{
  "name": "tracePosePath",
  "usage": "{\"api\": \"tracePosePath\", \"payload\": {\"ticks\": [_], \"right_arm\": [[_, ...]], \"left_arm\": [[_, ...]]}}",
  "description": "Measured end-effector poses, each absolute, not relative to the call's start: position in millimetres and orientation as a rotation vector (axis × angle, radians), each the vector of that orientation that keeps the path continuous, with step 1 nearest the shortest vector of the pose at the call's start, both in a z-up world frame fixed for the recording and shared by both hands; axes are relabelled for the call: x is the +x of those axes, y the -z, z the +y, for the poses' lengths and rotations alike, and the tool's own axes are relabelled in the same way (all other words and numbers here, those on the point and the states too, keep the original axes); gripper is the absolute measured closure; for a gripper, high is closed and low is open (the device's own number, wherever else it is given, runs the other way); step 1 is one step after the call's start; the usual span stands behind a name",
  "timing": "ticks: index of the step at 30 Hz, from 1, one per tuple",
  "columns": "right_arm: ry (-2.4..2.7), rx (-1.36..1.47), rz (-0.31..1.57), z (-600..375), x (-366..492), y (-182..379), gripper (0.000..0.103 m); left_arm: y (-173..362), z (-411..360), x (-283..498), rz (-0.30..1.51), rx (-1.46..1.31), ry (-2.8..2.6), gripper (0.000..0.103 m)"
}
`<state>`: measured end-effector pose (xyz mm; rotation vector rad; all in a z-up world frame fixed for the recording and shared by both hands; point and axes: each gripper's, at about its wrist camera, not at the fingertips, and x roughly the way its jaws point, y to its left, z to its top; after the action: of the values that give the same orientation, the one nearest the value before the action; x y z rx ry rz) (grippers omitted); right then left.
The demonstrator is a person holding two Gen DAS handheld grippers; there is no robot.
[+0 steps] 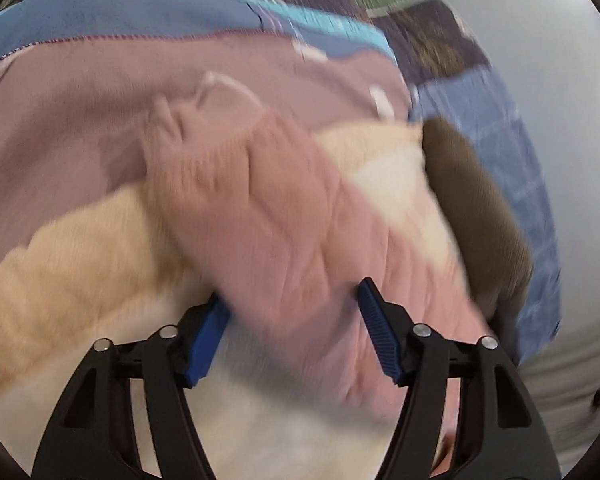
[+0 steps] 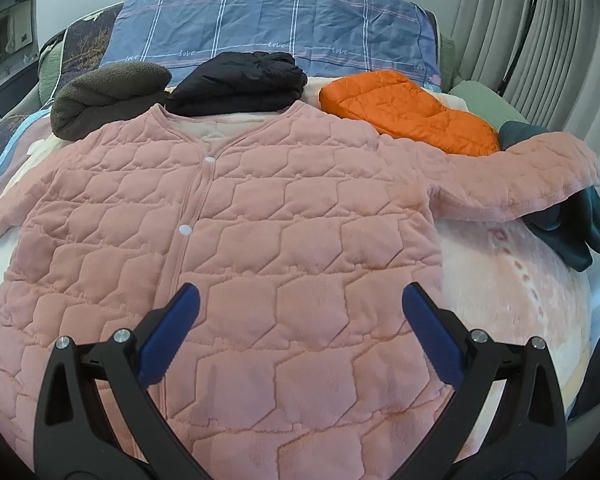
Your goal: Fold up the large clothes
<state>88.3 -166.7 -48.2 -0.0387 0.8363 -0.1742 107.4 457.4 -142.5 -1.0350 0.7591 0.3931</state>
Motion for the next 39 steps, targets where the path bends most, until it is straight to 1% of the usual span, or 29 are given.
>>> {"api": "tracePosePath", "payload": {"ticks": [1, 3, 4, 7, 10, 11, 13, 15, 16, 19, 21, 22, 23, 25, 27, 29, 31, 32, 33, 34, 35, 36, 37, 38, 39], "right_arm": [[0.173, -0.037, 0.835, -168, 88, 48, 0.002], [0.17, -0.035, 0.833, -171, 87, 48, 0.002], [0.17, -0.034, 0.83, -173, 87, 48, 0.002], [0.184, -0.017, 0.824, -185, 85, 48, 0.002], [0.203, 0.031, 0.82, -204, 84, 49, 0.002], [0.209, 0.049, 0.818, -211, 82, 49, 0.002], [0.216, 0.068, 0.811, -220, 80, 49, 0.002], [0.225, 0.078, 0.806, -229, 77, 48, 0.002], [0.231, 0.084, 0.803, -235, 75, 48, 0.002], [0.255, 0.103, 0.798, -251, 69, 49, 0.002], [0.279, 0.114, 0.797, -264, 65, 49, 0.002], [0.29, 0.12, 0.797, -270, 63, 49, 0.002], [0.298, 0.125, 0.796, -274, 61, 50, 0.002], [0.309, 0.142, 0.79, -286, 56, 49, 0.002], [0.299, 0.161, 0.781, -295, 52, 47, 0.002], [0.244, 0.187, 0.771, -303, 49, 44, 0.002], [0.162, 0.207, 0.789, -306, 55, 42, 0.002], [0.096, 0.227, 0.802, -306, 61, 41, 0.005], [0.045, 0.244, 0.809, -304, 67, 40, 0.008], [-0.029, 0.267, 0.828, -301, 78, 39, 0.017], [-0.077, 0.279, 0.846, -297, 89, 38, 0.024], [-0.119, 0.287, 0.863, -292, 101, 38, 0.04], [-0.17, 0.294, 0.885, -285, 119, 39, 0.053], [-0.214, 0.293, 0.905, -275, 138, 41, 0.057], [-0.252, 0.291, 0.926, -267, 155, 43, 0.059]], "left_arm": [[141, 460, 110, 0.738, -1.048, -0.404, 0.057], [133, 466, 118, 0.712, -1.06, -0.415, 0.082], [124, 467, 123, 0.701, -1.047, -0.421, 0.086], [82, 440, 142, 0.669, -0.915, -0.409, 0.089], [26, 384, 165, 0.622, -0.726, -0.325, 0.089], [3, 357, 176, 0.602, -0.653, -0.267, 0.089], [-25, 311, 189, 0.584, -0.563, -0.168, 0.089], [-51, 243, 201, 0.568, -0.45, -0.042, 0.089], [-57, 220, 202, 0.565, -0.418, 0.004, 0.089], [-66, 121, 212, 0.578, -0.308, 0.222, 0.089], [-61, 74, 216, 0.608, -0.258, 0.32, 0.087], [-50, 42, 217, 0.642, -0.222, 0.373, 0.083], [-40, 22, 219, 0.675, -0.196, 0.402, 0.071], [-16, -10, 220, 0.743, -0.166, 0.435, 0.053], [12, -34, 221, 0.834, -0.133, 0.47, 0.049], [28, -37, 218, 0.889, -0.102, 0.489, 0.045], [32, -30, 209, 0.897, -0.081, 0.472, 0.042], [33, -20, 205, 0.886, -0.063, 0.447, 0.039], [31, -10, 193, 0.869, -0.043, 0.418, 0.037], [32, 5, 187, 0.845, -0.014, 0.371, 0.037], [31, 20, 184, 0.828, 0.007, 0.334, 0.034], [30, 29, 180, 0.815, 0.024, 0.3, 0.031], [31, 46, 174, 0.8, 0.049, 0.238, 0.03], [32, 57, 170, 0.796, 0.06, 0.208, 0.029], [34, 73, 166, 0.794, 0.077, 0.157, 0.029]]}}
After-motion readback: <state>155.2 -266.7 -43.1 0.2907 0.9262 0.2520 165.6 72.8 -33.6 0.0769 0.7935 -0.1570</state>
